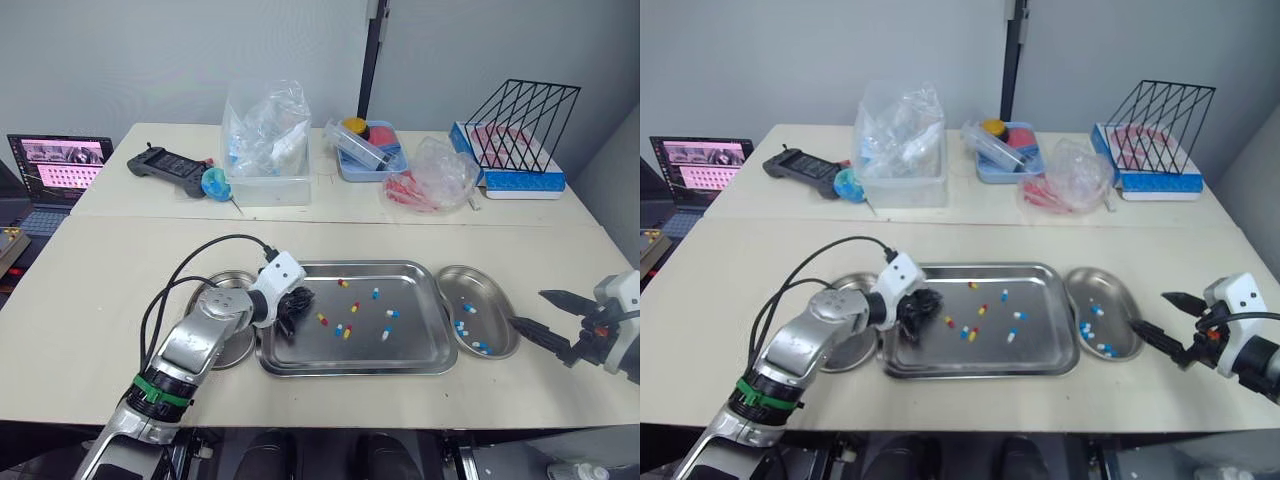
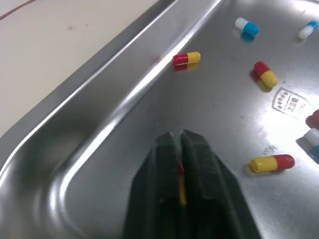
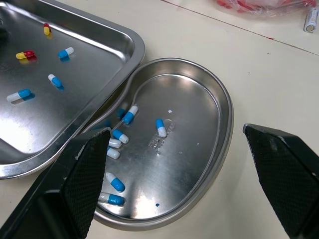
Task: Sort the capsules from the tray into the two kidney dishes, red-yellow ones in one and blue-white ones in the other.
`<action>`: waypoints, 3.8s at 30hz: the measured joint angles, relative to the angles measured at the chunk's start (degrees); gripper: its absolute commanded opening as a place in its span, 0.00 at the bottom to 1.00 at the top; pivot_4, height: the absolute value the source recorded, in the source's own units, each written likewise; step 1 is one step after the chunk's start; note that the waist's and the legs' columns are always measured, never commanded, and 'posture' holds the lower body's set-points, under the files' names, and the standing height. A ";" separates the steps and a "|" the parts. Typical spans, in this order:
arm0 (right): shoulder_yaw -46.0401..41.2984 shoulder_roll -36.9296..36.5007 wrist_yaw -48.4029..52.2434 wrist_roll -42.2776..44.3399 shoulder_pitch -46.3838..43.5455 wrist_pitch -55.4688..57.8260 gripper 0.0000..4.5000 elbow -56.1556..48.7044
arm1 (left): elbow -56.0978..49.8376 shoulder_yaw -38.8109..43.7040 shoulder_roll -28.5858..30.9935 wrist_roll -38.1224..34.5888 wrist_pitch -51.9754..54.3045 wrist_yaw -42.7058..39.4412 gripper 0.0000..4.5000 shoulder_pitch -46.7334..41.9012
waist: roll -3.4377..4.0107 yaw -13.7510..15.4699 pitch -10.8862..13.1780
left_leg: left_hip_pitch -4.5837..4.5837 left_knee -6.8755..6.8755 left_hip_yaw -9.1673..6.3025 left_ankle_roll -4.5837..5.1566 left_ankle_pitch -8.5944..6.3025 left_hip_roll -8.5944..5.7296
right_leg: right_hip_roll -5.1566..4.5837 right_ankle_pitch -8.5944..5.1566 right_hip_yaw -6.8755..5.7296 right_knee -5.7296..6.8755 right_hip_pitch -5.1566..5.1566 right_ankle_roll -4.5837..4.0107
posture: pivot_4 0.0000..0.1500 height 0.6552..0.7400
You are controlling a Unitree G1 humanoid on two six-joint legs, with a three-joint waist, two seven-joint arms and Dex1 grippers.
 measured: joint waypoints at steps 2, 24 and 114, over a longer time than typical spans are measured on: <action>0.00 0.00 0.07 -0.02 0.00 -0.40 1.00 0.36 | -0.19 -0.78 0.33 1.00 0.53 -0.11 0.01 -0.63 | 0.03 0.02 -0.01 | 0.01 0.00 0.00 0.00 0.00 -0.01 | -0.01 0.00 0.00 -0.01 0.01 0.00 | 1.00 1.00; 3.42 0.57 1.28 -1.26 -3.00 -4.53 1.00 6.65 | 3.66 5.31 10.79 -7.98 2.71 -17.55 0.06 -13.36 | 0.08 -0.17 -0.03 | -0.05 0.01 0.03 0.05 -0.03 -0.10 | 0.00 -0.09 -0.02 -0.01 -0.01 0.10 | 1.00 1.00; 6.12 -1.50 3.57 1.18 -14.28 -1.93 1.00 10.24 | 26.06 21.11 28.72 -10.66 -14.42 -43.67 1.00 -10.98 | 0.03 -0.22 0.06 | -0.15 0.17 0.01 0.10 -0.06 -0.02 | -0.01 -0.17 -0.07 0.12 -0.06 0.10 | 1.00 1.00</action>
